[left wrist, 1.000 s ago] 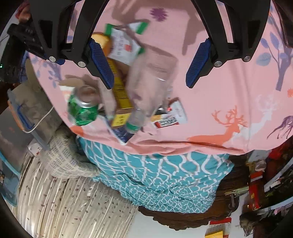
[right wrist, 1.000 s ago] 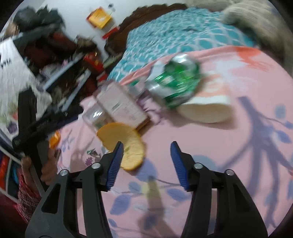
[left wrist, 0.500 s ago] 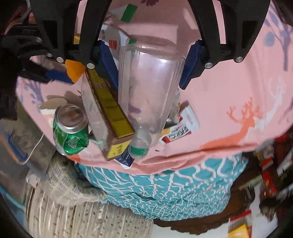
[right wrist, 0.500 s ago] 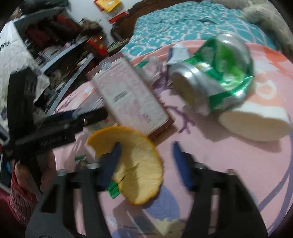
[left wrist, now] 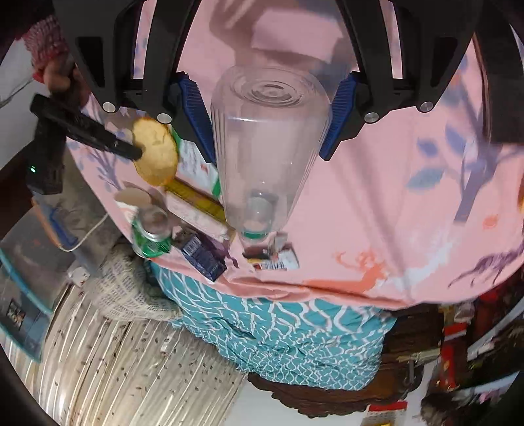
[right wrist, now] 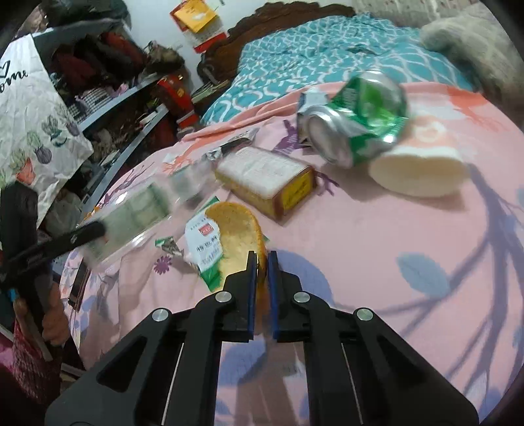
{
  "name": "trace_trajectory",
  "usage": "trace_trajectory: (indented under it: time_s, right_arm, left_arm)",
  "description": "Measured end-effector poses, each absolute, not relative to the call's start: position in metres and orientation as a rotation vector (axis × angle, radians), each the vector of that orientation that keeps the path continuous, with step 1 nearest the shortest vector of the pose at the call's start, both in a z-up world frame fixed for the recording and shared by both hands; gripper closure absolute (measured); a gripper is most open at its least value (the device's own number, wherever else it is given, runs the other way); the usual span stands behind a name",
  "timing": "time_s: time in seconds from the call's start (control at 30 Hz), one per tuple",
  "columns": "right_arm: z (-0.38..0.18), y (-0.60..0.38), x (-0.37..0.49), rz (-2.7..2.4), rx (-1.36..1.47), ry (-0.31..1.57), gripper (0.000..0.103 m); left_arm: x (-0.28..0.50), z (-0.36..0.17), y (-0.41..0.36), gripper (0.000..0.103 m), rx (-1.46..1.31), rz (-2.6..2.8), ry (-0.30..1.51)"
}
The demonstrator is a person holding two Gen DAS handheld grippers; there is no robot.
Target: Collect trash
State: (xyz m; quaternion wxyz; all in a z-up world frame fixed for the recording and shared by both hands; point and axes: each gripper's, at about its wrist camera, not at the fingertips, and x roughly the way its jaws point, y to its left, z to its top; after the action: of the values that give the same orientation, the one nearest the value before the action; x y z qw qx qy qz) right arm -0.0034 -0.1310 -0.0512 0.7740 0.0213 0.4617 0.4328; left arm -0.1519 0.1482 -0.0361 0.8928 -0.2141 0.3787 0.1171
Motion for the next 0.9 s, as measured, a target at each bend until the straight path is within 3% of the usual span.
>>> trace_trajectory:
  time_s: [0.3, 0.33, 0.4, 0.57, 0.6, 0.67, 0.7, 0.77, 0.83, 0.9]
  right_arm:
    - [-0.061, -0.179, -0.03, 0.88, 0.057, 1.059, 0.093]
    - [-0.062, -0.183, -0.03, 0.882, 0.064, 1.07, 0.091]
    - [-0.066, -0.187, -0.028, 0.876, 0.086, 1.088, 0.091]
    - [-0.069, -0.189, -0.013, 0.888, 0.198, 1.128, 0.09]
    - [-0.069, -0.187, -0.01, 0.889, 0.203, 1.132, 0.082]
    - [-0.068, -0.183, -0.005, 0.911, 0.238, 1.128, 0.054]
    - [-0.067, -0.182, -0.003, 0.922, 0.261, 1.119, 0.029]
    - [-0.06, -0.174, -0.001, 0.904, 0.251, 1.079, 0.025]
    - [-0.058, -0.161, 0.003, 0.914, 0.215, 1.078, 0.03]
    - [-0.06, -0.148, 0.007, 0.93, 0.21, 1.098, 0.037]
  left_arm:
    - [-0.196, -0.06, 0.116, 0.04, -0.463, 0.227, 0.85]
    - [-0.196, -0.058, 0.115, 0.038, -0.464, 0.227, 0.848]
    - [-0.193, -0.051, 0.116, 0.022, -0.473, 0.253, 0.822]
    - [-0.172, -0.039, 0.111, 0.02, -0.41, 0.286, 0.793]
    - [-0.167, -0.038, 0.11, 0.019, -0.389, 0.289, 0.797]
    - [-0.156, -0.04, 0.099, 0.019, -0.314, 0.305, 0.819]
    - [-0.153, -0.043, 0.097, 0.019, -0.285, 0.315, 0.83]
    - [-0.144, -0.051, 0.092, 0.019, -0.214, 0.352, 0.868]
    - [-0.139, -0.06, 0.093, 0.019, -0.189, 0.369, 0.902]
    - [-0.139, -0.067, 0.096, 0.028, -0.183, 0.378, 0.925]
